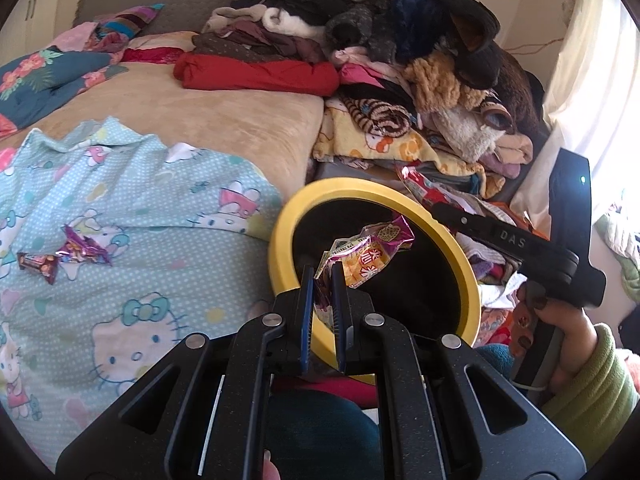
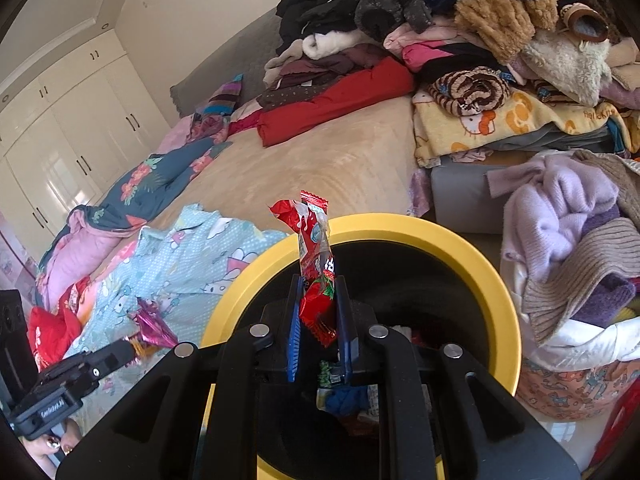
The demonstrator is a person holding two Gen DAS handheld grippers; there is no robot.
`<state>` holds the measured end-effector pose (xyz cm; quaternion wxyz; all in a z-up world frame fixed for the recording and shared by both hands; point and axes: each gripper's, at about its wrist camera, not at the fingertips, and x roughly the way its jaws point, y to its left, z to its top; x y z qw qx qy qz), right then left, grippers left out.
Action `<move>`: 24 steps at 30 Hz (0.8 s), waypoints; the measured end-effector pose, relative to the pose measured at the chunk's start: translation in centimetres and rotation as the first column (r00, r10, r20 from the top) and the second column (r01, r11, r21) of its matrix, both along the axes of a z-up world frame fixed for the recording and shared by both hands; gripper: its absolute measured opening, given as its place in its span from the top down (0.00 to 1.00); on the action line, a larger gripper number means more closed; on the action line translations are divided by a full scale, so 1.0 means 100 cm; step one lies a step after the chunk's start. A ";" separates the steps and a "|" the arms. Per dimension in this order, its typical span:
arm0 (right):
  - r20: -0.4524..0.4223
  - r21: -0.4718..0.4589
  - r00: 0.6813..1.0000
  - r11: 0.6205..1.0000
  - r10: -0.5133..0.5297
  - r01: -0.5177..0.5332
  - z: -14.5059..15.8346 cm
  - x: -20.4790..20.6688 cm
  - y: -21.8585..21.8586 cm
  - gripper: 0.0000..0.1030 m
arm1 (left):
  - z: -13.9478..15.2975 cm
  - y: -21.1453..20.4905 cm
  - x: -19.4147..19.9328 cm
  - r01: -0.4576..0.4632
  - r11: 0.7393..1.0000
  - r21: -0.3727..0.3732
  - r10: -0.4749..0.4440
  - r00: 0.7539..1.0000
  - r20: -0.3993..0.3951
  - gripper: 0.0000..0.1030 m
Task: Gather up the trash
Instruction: 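Carry the orange and red wrappers with both tools over the yellow bin, then open the left tool over the bin while the right tool opens to drop its wrapper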
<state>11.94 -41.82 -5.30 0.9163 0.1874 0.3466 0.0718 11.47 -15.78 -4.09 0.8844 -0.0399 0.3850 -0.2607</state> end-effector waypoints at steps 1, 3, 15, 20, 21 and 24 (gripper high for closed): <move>-0.003 0.001 1.000 1.000 -0.006 0.006 -0.001 0.000 -0.002 0.85 | -0.001 -0.003 0.000 0.007 1.000 0.001 -0.007 1.000 -0.002 0.95; -0.010 0.005 1.000 1.000 -0.019 0.019 -0.003 0.000 -0.009 0.85 | -0.002 -0.010 -0.002 0.023 1.000 0.009 -0.023 1.000 0.001 0.95; -0.035 0.013 0.998 0.998 -0.059 0.059 -0.010 0.000 -0.031 0.85 | -0.014 -0.039 -0.005 0.084 0.996 0.041 -0.083 0.996 -0.015 0.95; -0.046 0.018 0.998 0.999 -0.047 0.048 -0.013 0.001 -0.034 0.85 | -0.021 -0.049 -0.002 0.103 0.993 0.053 -0.101 0.994 -0.030 0.95; -0.053 0.019 0.998 0.999 -0.040 0.041 -0.014 0.001 -0.034 0.84 | -0.023 -0.051 -0.002 0.107 0.993 0.056 -0.105 0.994 -0.036 0.95; -0.061 0.019 0.997 0.999 -0.036 0.037 -0.016 0.002 -0.033 0.84 | -0.028 -0.057 0.001 0.116 0.991 0.061 -0.113 0.992 -0.050 0.95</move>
